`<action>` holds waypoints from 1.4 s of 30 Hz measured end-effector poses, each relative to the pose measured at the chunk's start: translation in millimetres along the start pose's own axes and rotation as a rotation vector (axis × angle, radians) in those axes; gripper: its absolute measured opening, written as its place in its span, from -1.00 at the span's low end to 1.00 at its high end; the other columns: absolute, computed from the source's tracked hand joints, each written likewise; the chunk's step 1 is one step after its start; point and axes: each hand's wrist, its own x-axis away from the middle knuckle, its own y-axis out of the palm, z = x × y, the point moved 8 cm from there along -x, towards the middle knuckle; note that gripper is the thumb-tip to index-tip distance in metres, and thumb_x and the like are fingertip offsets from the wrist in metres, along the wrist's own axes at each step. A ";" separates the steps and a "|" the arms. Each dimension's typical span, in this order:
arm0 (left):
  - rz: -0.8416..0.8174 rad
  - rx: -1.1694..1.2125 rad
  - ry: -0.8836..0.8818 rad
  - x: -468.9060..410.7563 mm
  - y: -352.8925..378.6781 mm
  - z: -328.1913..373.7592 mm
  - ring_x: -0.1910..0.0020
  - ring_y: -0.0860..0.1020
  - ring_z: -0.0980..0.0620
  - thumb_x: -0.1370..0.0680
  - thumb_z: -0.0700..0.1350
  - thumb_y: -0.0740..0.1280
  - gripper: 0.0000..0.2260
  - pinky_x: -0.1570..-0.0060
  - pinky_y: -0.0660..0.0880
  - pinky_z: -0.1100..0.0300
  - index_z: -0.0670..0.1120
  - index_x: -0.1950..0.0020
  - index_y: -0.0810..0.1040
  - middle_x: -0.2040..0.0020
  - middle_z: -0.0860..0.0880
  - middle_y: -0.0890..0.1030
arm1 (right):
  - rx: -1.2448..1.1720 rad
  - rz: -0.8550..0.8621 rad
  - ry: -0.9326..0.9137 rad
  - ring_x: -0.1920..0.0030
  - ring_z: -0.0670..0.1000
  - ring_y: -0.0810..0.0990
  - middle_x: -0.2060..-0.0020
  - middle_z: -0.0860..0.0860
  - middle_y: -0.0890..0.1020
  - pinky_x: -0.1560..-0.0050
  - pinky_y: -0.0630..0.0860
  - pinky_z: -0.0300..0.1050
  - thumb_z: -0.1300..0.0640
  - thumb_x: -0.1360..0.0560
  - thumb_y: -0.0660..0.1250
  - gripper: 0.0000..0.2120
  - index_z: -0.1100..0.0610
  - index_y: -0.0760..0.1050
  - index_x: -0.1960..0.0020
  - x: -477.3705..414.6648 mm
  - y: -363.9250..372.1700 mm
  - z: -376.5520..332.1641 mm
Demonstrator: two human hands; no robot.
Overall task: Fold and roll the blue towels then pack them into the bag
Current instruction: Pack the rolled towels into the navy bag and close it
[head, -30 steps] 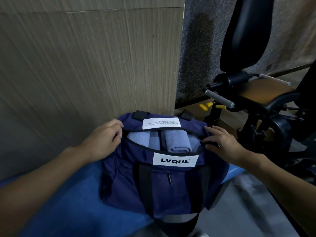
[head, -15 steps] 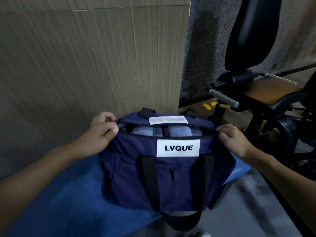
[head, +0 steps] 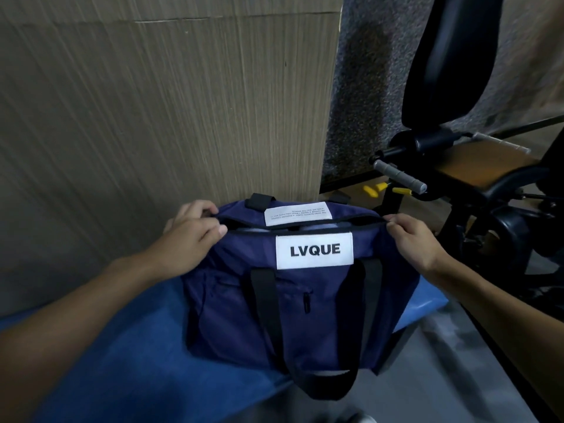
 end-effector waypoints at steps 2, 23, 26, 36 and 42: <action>0.122 0.060 -0.033 -3.9 -19.4 2.8 -0.20 0.26 0.13 -0.53 0.26 0.07 -0.53 -0.27 0.24 0.04 -0.04 0.36 0.47 -0.18 0.12 0.37 | -0.027 0.027 -0.024 -0.22 0.05 0.46 -0.16 0.10 0.54 -0.20 0.33 -0.11 0.22 -0.62 0.15 -0.75 0.24 0.53 -0.19 -2.2 -4.9 -9.8; 0.329 -0.050 -0.224 -27.0 -30.8 22.7 -0.15 0.43 -0.14 -0.58 -0.03 0.28 -0.85 -0.15 0.38 -0.14 -0.02 0.16 0.55 -0.11 -0.05 0.47 | -0.074 0.063 -0.130 -0.15 0.02 0.46 -0.05 0.09 0.52 -0.12 0.27 -0.21 0.19 -0.61 0.22 -0.79 0.29 0.53 0.08 2.1 -12.7 -30.1; 0.375 -0.134 0.034 -33.2 -19.2 95.0 -0.16 0.45 -0.09 -0.56 -0.05 0.25 -0.90 -0.14 0.27 -0.02 0.03 0.01 0.56 -0.12 0.02 0.52 | -0.059 0.040 -0.146 -0.09 0.00 0.46 -0.02 0.11 0.52 0.00 0.29 -0.29 0.17 -0.61 0.23 -0.81 0.24 0.53 0.10 -0.6 -7.2 -32.8; 0.114 0.141 0.137 -80.4 62.1 220.2 -0.13 0.55 -0.12 -0.62 -0.05 0.26 -0.79 -0.15 0.42 -0.05 -0.03 -0.21 0.56 -0.12 -0.04 0.64 | -0.117 -0.013 -0.226 0.02 -0.02 0.49 0.13 0.10 0.57 -0.02 0.38 -0.18 0.22 -0.59 0.27 -0.82 0.27 0.56 0.13 2.6 -18.3 -53.9; 0.108 0.139 0.060 -84.3 73.3 202.6 -0.12 0.54 -0.12 -0.64 -0.10 0.21 -0.79 -0.17 0.42 -0.06 -0.06 -0.17 0.61 -0.08 -0.04 0.60 | -0.277 -0.093 0.170 0.02 0.03 0.58 0.03 0.03 0.61 0.06 0.51 -0.09 0.34 -0.58 0.21 -0.73 0.08 0.53 -0.18 -1.7 -7.0 11.3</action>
